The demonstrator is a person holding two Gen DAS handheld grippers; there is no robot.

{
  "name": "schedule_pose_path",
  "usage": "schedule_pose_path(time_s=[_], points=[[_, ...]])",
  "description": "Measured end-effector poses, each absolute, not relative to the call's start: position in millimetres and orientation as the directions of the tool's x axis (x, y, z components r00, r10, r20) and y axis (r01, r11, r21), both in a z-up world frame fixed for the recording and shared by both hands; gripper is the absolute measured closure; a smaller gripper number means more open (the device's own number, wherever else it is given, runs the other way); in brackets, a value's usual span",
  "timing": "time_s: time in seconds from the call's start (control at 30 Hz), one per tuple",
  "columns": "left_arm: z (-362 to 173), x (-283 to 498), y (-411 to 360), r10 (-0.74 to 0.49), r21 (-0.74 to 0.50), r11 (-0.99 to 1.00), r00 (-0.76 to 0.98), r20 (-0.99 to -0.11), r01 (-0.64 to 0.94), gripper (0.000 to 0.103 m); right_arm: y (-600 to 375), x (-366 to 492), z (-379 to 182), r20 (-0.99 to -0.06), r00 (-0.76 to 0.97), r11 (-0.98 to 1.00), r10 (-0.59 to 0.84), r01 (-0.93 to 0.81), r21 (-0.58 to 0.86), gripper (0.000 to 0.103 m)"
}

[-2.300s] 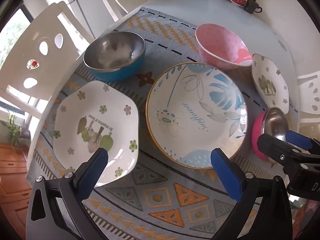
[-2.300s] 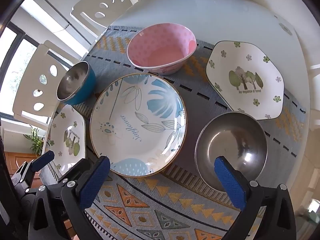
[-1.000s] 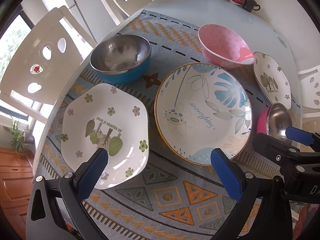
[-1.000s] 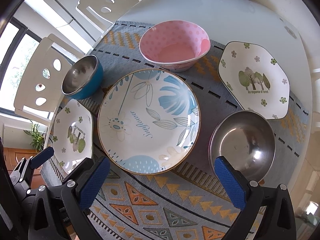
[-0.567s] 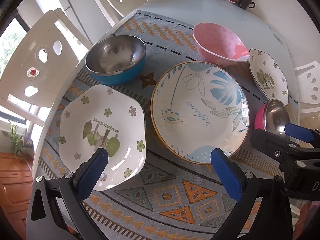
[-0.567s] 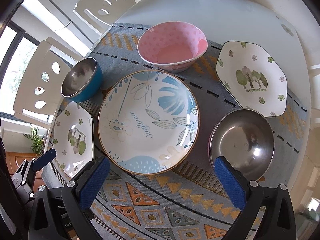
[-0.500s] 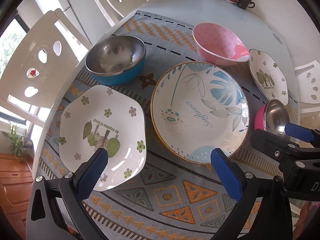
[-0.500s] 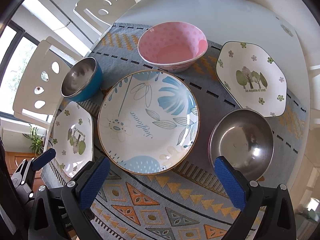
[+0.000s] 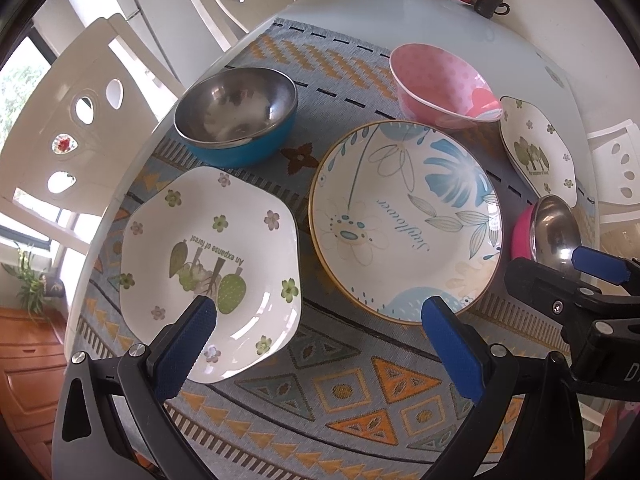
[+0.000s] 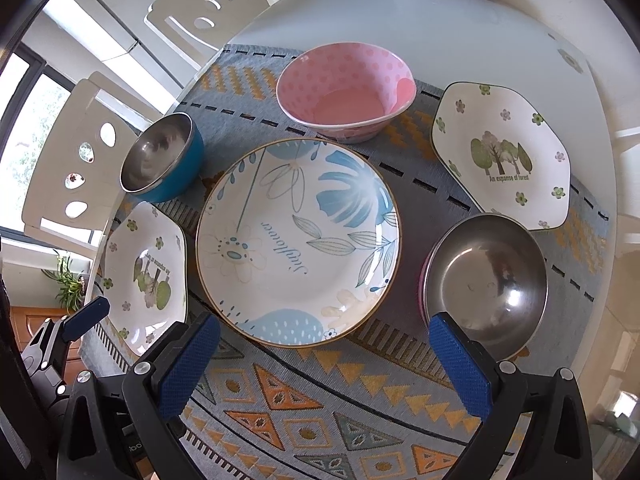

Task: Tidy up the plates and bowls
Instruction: 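Move both grippers to the rim of the blue-leaf plate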

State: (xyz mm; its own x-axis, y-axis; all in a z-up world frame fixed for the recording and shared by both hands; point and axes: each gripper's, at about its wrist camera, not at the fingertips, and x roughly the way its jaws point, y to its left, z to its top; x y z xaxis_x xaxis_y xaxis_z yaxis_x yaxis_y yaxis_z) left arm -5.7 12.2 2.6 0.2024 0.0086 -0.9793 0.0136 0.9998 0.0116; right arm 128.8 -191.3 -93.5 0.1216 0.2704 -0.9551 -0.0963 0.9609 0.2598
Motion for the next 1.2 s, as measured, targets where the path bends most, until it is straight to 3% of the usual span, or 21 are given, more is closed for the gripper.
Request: schedule_pose_path(time_s=[0.37,0.73,0.87,0.93,1.1,1.2], points=[[-6,3,30,0.061,0.071,0.997,0.212,-0.975,0.036,0.001,-187,124,-97,-0.956,0.108,0.961,0.274,-0.081,0.266,0.000],[-29,36,33,-0.059,-0.030,0.989,0.199,-0.978,0.146,0.009,-185,93,-133,-0.955,0.056,0.956,0.293,-0.037,0.291,0.000],[-42,54,18,-0.071,-0.029,0.978,0.196,-0.978,0.209,0.009,-190,77,-142,-0.944,0.125,0.947,0.304,0.066,0.314,0.000],[-49,63,13,-0.084,-0.042,0.974,0.181,-0.980,0.222,0.023,-193,72,-152,-0.941,0.132,0.936,0.313,0.129,0.329,0.000],[-67,81,-1,-0.031,0.018,0.965,0.181,-0.983,0.263,0.024,-197,70,-177,-0.935,0.144,0.905,0.325,0.240,0.351,0.000],[-71,92,-2,-0.073,-0.028,0.965,0.163,-0.984,0.262,0.024,-197,78,-180,-0.949,0.158,0.916,0.272,0.259,0.306,0.000]])
